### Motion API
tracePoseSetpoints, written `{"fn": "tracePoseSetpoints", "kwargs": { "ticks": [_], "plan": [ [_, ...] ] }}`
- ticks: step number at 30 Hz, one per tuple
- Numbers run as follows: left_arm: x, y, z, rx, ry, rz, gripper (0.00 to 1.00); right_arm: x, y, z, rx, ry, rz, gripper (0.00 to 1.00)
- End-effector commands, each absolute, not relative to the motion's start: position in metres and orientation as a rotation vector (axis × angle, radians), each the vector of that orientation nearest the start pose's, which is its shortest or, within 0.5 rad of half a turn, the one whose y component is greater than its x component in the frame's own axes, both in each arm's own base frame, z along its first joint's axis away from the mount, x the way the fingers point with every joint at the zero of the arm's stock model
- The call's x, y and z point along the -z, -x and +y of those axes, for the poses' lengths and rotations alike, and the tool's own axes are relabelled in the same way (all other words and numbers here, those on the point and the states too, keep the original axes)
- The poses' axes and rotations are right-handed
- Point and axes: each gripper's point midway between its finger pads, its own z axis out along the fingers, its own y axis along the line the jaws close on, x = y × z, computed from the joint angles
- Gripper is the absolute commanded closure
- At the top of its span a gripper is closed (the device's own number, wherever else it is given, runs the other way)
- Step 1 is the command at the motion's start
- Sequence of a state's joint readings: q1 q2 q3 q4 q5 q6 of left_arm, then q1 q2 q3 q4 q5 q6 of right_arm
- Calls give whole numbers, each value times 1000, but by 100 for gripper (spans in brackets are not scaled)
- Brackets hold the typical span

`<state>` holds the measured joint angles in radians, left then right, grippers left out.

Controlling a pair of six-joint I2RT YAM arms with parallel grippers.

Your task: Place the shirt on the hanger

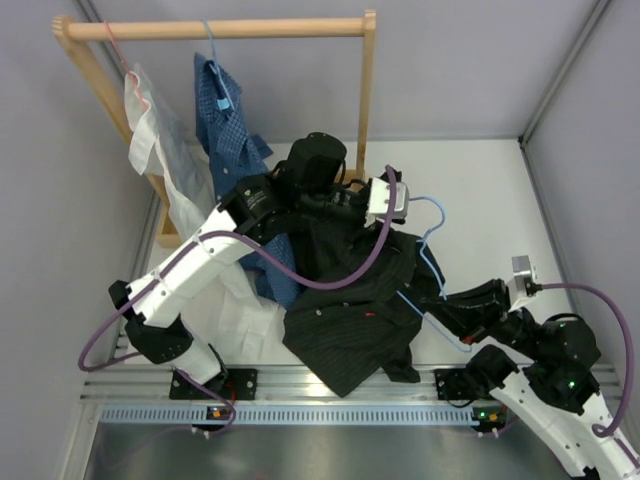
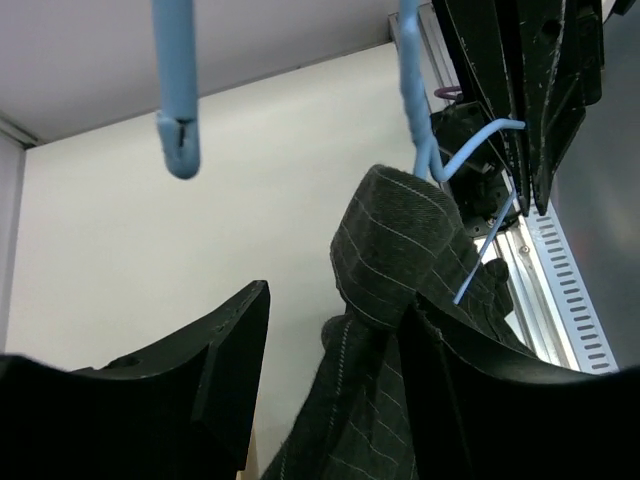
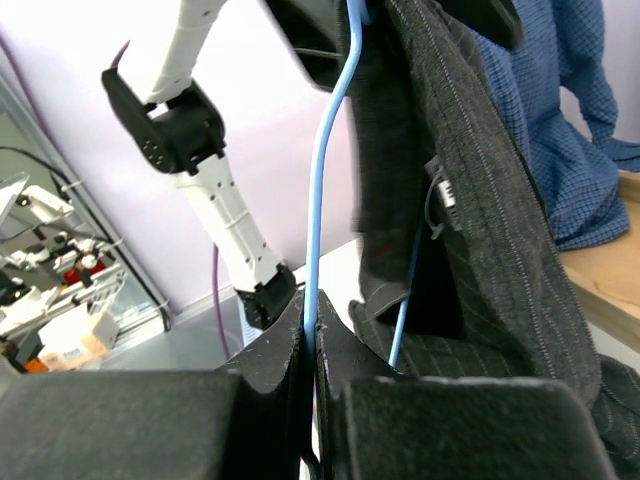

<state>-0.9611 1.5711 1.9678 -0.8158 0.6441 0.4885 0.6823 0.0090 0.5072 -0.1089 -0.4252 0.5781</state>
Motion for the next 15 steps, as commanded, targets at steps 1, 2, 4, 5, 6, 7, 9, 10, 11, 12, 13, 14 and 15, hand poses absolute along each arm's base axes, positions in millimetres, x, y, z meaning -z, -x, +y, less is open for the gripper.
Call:
{"fn": "tracePoseSetpoints", "kwargs": {
  "ticks": [1,2,4,5,6,7,9,10,11,12,13,14,15],
  "plan": [
    [-414,-157,-393,991,-1649,1111,44,-379,-46,167,-1360,531,1081,100],
    [-416,-155,-393,1002,-1652,1099,51,-379,-46,167,-1360,533,1081,100],
    [-418,-147,-392,1042,-1668,1070,63,-377,-46,168,-1364,542,1087,100],
    [-418,-144,-392,1059,-1674,1066,76,-377,-46,169,-1366,543,1089,100],
    [-418,-142,-391,1073,-1677,1061,92,-376,-46,169,-1365,543,1092,100],
    [-420,-137,-391,1101,-1684,1048,97,-376,-46,170,-1366,549,1094,100],
    [-420,-132,-390,1136,-1688,1050,81,-374,-47,172,-1367,555,1103,100],
    [-421,-128,-390,1162,-1693,1041,70,-373,-46,173,-1371,564,1105,100],
    [-420,-126,-390,1176,-1695,1044,61,-371,-47,174,-1368,572,1109,100],
    [-421,-125,-390,1188,-1696,1046,60,-372,-47,175,-1372,576,1106,100],
    [-421,-122,-389,1207,-1700,1043,60,-375,-45,175,-1374,592,1083,100],
    [-418,-121,-390,1221,-1704,1049,60,-375,-44,176,-1379,599,1085,100],
    [-418,-120,-390,1234,-1708,1044,61,-373,-43,178,-1384,615,1087,100]
  ]
}}
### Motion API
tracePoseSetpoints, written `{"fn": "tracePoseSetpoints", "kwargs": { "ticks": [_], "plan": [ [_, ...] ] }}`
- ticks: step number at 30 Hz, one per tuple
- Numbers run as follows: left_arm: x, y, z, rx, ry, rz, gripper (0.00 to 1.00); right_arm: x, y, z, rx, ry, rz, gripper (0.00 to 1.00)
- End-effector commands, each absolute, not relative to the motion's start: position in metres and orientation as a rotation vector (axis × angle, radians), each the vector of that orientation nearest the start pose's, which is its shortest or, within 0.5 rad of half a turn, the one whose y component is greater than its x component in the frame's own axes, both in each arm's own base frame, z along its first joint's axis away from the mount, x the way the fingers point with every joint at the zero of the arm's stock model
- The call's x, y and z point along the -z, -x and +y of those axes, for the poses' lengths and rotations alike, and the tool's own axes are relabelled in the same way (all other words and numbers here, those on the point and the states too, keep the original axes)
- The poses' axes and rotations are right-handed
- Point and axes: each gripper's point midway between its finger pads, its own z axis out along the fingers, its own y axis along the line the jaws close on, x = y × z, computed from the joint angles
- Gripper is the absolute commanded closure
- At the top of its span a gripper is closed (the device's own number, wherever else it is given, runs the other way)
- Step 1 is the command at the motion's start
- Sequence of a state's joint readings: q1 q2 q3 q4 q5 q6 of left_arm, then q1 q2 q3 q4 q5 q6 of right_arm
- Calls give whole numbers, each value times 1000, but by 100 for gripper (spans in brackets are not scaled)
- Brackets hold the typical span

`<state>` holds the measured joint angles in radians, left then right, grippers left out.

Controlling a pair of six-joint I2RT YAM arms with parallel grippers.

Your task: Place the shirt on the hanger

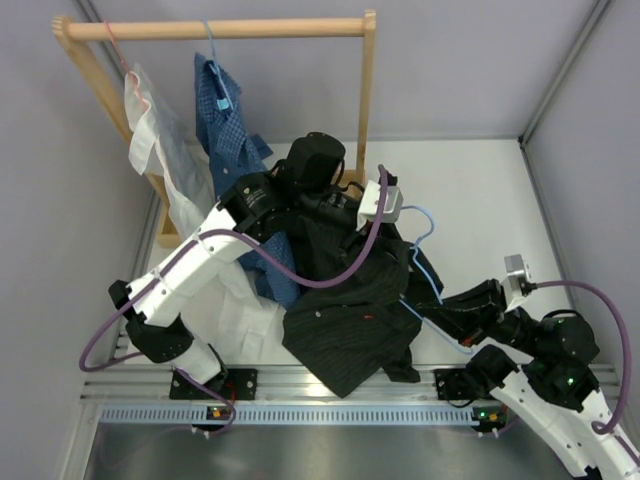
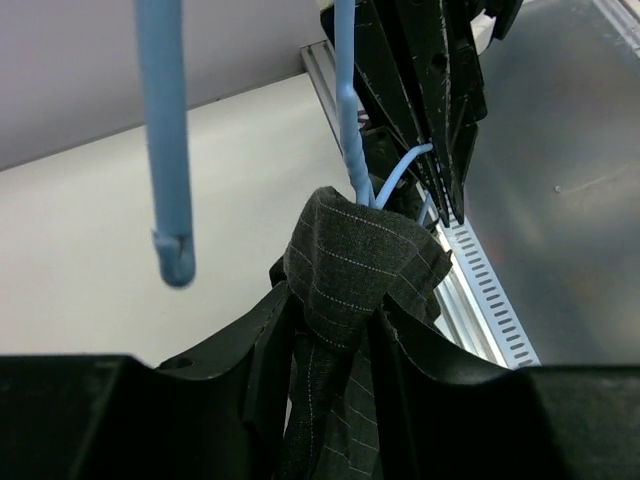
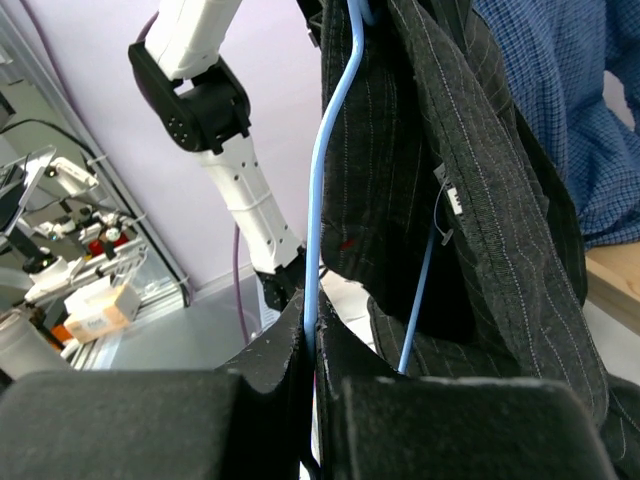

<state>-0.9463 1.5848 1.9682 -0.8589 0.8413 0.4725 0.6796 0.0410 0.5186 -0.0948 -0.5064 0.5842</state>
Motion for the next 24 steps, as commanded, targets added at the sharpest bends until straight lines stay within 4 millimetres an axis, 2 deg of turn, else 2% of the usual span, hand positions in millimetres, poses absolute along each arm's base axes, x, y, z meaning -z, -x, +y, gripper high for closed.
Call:
{"fn": "tracePoseSetpoints", "kwargs": {
  "ticks": [1,6,7,8,9,13,14,15,16,17,18,19,20,21,24],
  "plan": [
    [-418,-118,-391,1247,-1711,1041,61,-375,-42,178,-1387,622,1077,100],
    [-414,-114,-393,1296,-1725,1045,67,-374,-43,181,-1391,636,1080,100],
    [-415,-112,-392,1305,-1728,1039,73,-373,-43,182,-1392,636,1083,100],
    [-415,-110,-392,1316,-1733,1031,95,-373,-44,182,-1388,636,1085,100],
    [-416,-110,-391,1319,-1733,1027,100,-373,-45,182,-1387,635,1088,100],
    [-414,-109,-389,1312,-1736,1028,100,-375,-47,179,-1362,612,1085,100],
    [-410,-111,-390,1301,-1733,1044,100,-371,-51,179,-1340,613,1109,99],
    [-407,-117,-391,1266,-1722,1076,100,-368,-55,176,-1314,584,1140,92],
    [-405,-121,-391,1244,-1709,1103,100,-371,-57,171,-1273,575,1139,81],
    [-404,-127,-392,1221,-1689,1137,100,-357,-70,166,-1215,515,1233,55],
    [-401,-139,-394,1158,-1650,1196,100,-355,-75,159,-1174,478,1268,43],
    [-403,-145,-395,1138,-1611,1233,100,-358,-77,150,-1127,443,1282,27],
    [-403,-152,-395,1106,-1582,1262,100,-356,-89,136,-1055,351,1316,23],
    [-404,-159,-396,1076,-1550,1289,100,-341,-93,128,-1008,311,1394,21],
    [-417,-188,-400,974,-1380,1366,100,-340,-102,95,-893,139,1441,21]
  ]
}}
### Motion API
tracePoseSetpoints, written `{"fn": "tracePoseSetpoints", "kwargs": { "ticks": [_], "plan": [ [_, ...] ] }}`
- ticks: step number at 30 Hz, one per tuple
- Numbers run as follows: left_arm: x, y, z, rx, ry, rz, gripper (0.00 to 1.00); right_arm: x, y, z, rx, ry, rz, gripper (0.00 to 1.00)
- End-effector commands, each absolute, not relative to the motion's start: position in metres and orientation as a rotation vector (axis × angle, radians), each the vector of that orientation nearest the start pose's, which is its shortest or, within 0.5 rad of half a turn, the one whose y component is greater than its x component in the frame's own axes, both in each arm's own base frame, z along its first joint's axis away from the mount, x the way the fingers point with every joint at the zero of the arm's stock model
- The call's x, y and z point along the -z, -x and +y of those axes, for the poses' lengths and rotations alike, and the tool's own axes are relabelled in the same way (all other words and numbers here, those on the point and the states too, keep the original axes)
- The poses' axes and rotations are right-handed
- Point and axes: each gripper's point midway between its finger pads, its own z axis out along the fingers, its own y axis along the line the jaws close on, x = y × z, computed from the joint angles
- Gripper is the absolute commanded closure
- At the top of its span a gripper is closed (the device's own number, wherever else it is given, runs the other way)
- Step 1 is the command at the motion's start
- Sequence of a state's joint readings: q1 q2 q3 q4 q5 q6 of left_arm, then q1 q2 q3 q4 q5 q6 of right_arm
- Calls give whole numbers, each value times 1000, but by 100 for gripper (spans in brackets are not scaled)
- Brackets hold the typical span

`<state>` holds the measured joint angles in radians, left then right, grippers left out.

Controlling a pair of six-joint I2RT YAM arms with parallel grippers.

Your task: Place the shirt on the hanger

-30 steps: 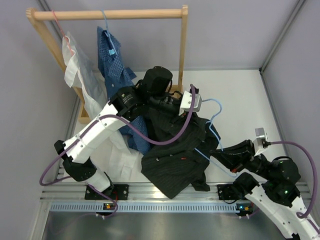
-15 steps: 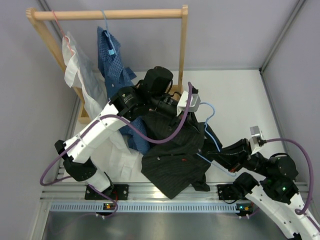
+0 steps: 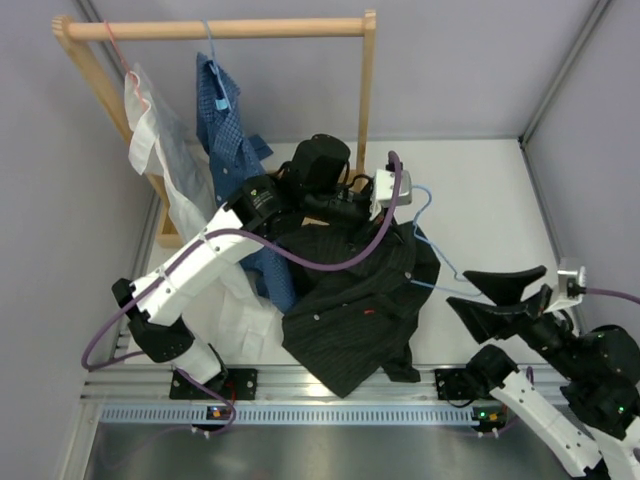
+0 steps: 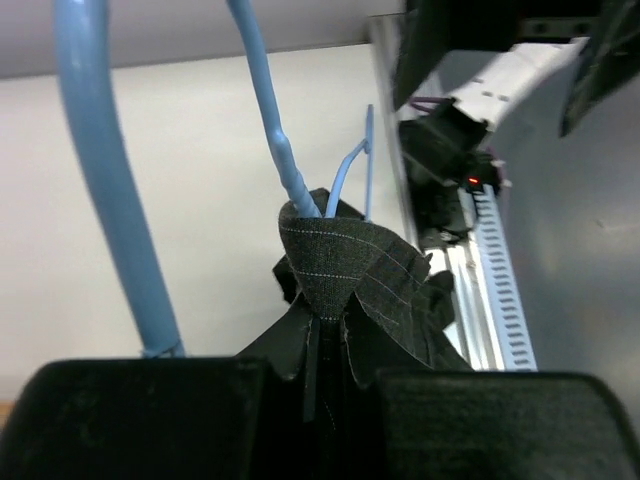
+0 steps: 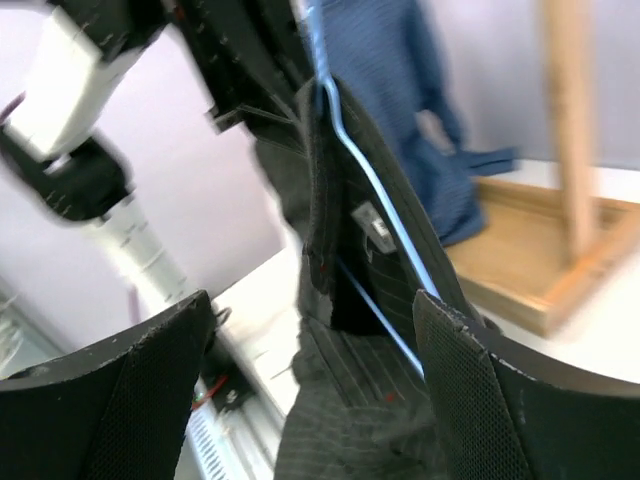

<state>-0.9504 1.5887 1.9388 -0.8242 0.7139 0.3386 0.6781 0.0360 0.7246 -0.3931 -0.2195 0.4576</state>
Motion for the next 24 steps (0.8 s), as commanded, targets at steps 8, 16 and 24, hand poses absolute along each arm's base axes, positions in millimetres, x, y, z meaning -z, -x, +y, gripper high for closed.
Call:
{"fn": "tracePoseSetpoints", "kwargs": {
  "ticks": [8,16,24],
  "plan": [
    [-461,-213,-391,958,-1032,1416,100,-299,-102,94,-936,-43,1702,32],
    [-468,-197,-384,1068,-962,1374,100,-293,-135,142,-1129,-93,1624,47],
    [-444,-202,-389,1083,-926,1440,100,-278,-171,155,-1163,-249,1582,58]
  ]
}}
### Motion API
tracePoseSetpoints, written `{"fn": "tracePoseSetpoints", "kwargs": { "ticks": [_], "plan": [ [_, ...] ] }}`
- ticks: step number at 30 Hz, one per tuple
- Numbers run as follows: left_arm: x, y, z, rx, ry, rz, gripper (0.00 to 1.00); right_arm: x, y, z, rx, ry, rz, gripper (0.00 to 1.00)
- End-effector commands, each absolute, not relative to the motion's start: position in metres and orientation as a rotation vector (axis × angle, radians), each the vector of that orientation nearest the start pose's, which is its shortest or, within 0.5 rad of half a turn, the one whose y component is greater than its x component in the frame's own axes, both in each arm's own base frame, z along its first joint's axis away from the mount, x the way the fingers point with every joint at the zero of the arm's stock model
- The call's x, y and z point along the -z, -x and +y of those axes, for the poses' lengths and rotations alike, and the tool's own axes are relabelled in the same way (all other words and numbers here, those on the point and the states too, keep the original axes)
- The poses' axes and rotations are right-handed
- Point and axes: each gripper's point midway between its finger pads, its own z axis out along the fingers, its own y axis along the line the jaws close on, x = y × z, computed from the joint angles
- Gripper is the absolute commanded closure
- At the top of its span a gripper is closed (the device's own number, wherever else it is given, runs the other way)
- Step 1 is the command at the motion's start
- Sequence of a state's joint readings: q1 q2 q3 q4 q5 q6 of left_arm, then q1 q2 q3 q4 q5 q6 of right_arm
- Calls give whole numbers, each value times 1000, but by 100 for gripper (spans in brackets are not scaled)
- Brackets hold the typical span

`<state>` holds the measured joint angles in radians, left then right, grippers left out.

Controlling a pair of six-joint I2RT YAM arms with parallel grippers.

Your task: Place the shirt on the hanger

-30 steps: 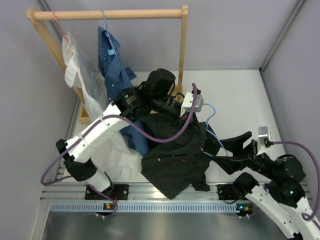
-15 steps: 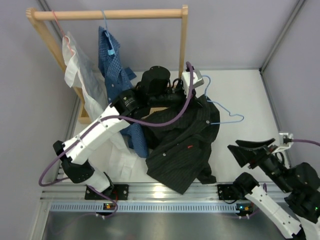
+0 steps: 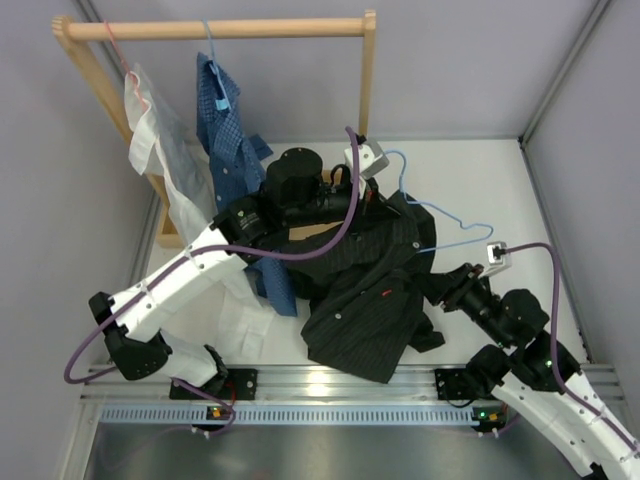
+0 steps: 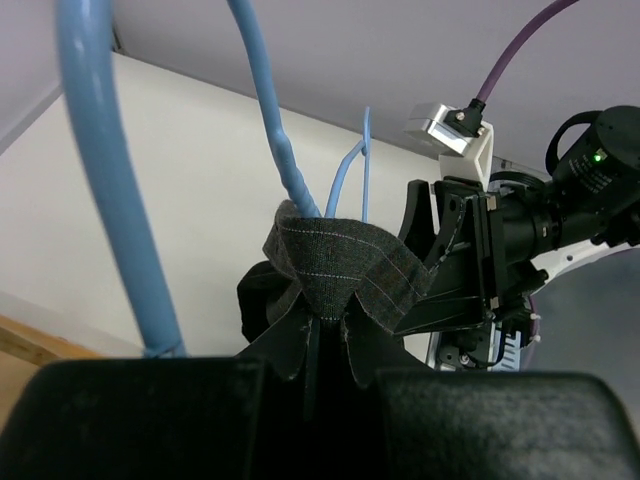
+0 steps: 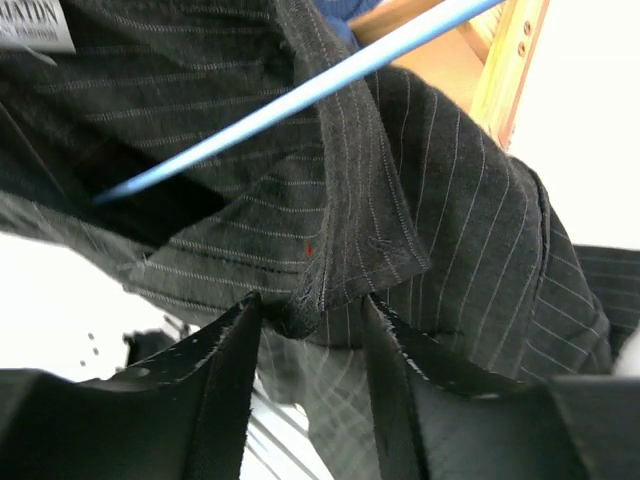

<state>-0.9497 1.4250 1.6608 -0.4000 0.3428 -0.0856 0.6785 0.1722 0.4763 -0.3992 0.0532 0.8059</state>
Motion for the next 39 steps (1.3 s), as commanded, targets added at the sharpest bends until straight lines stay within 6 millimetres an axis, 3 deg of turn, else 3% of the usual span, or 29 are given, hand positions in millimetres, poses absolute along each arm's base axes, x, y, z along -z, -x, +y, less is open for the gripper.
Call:
{"fn": "tracePoseSetpoints", "kwargs": {
  "ticks": [1,6,10,18,19,21,22,28,33,34,39],
  "plan": [
    [-443,-201,-389,1087,-926,1440,100,-276,-172,154,-1158,-265,1580,59],
    [-441,-199,-390,1108,-919,1421,100,-263,-184,146,-1119,-364,1583,62],
    [-439,-199,-391,1112,-924,1427,100,-254,-188,148,-1114,-395,1600,71],
    [-439,-194,-385,1122,-922,1414,100,-256,-197,140,-1069,-442,1572,79],
    [-440,-193,-384,1122,-921,1412,100,-253,-199,141,-1057,-445,1582,87],
    [-440,-191,-383,1126,-920,1412,100,-250,-203,137,-1023,-460,1583,91],
    [-439,-191,-381,1125,-917,1415,100,-247,-207,133,-991,-483,1581,100],
    [-435,-190,-363,1085,-856,1425,100,-237,-212,126,-942,-517,1577,100],
    [-428,-178,-345,1081,-855,1427,100,-252,-214,113,-877,-500,1527,100],
    [-413,-177,-343,1073,-862,1457,100,-256,-213,111,-870,-500,1518,100],
    [-392,-177,-318,1001,-799,1499,100,-273,-208,93,-804,-508,1485,100]
  ]
}}
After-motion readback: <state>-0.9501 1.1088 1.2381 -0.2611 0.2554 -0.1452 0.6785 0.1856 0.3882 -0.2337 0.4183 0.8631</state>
